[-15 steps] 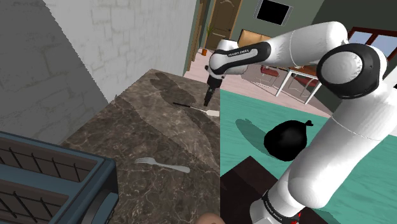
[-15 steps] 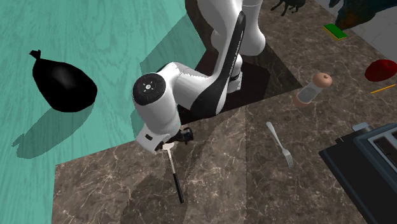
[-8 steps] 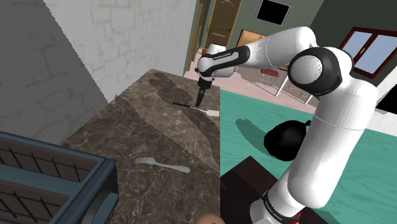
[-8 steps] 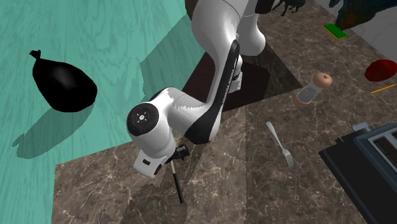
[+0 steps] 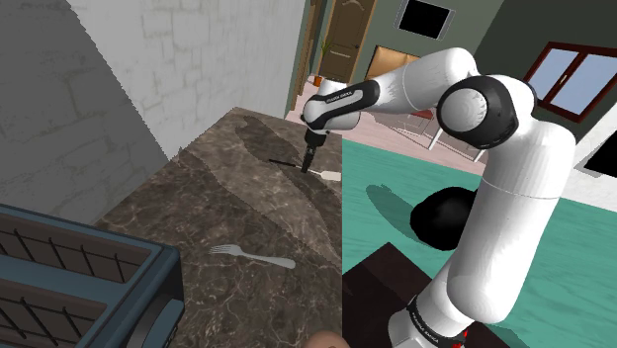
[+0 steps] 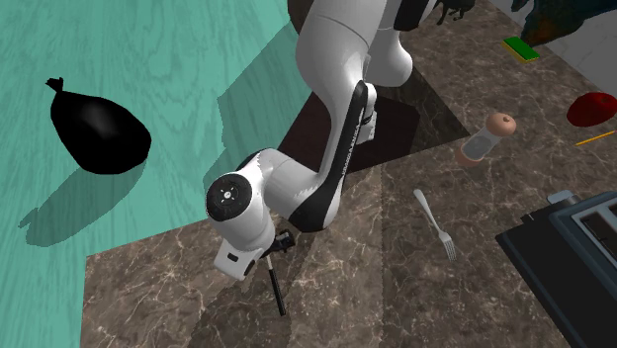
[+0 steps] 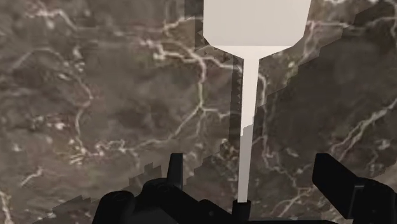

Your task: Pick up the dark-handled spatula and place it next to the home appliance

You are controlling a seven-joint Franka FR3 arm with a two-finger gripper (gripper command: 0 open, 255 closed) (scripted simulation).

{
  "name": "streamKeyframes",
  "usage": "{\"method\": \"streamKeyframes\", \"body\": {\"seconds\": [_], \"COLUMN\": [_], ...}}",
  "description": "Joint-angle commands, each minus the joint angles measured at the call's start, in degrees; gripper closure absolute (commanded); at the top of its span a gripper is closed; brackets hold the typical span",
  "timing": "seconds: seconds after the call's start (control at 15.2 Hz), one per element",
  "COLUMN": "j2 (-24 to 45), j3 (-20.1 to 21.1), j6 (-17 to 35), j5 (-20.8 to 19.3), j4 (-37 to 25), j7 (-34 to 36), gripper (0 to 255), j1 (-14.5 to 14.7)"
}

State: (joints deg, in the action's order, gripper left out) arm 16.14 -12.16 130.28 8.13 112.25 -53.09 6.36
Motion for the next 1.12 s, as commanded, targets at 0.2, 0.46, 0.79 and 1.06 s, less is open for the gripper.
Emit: {"method": "streamKeyframes", "body": {"seconds": [0.2,0.46,0.79,1.06], "j2": [0.11,0.1,0.1,-0.72], "j3": [0.01,0.01,0.01,-0.1], "j6": [0.12,0.11,0.11,-1.19], "j5": [0.04,0.04,0.04,-0.29], "j4": [-0.01,-0.01,0.0,-0.52], "j7": [-0.04,-0.03,-0.03,0.23], "gripper": [0,255,255,255], "j1": [-0.02,-0.01,-0.01,0.06]}}
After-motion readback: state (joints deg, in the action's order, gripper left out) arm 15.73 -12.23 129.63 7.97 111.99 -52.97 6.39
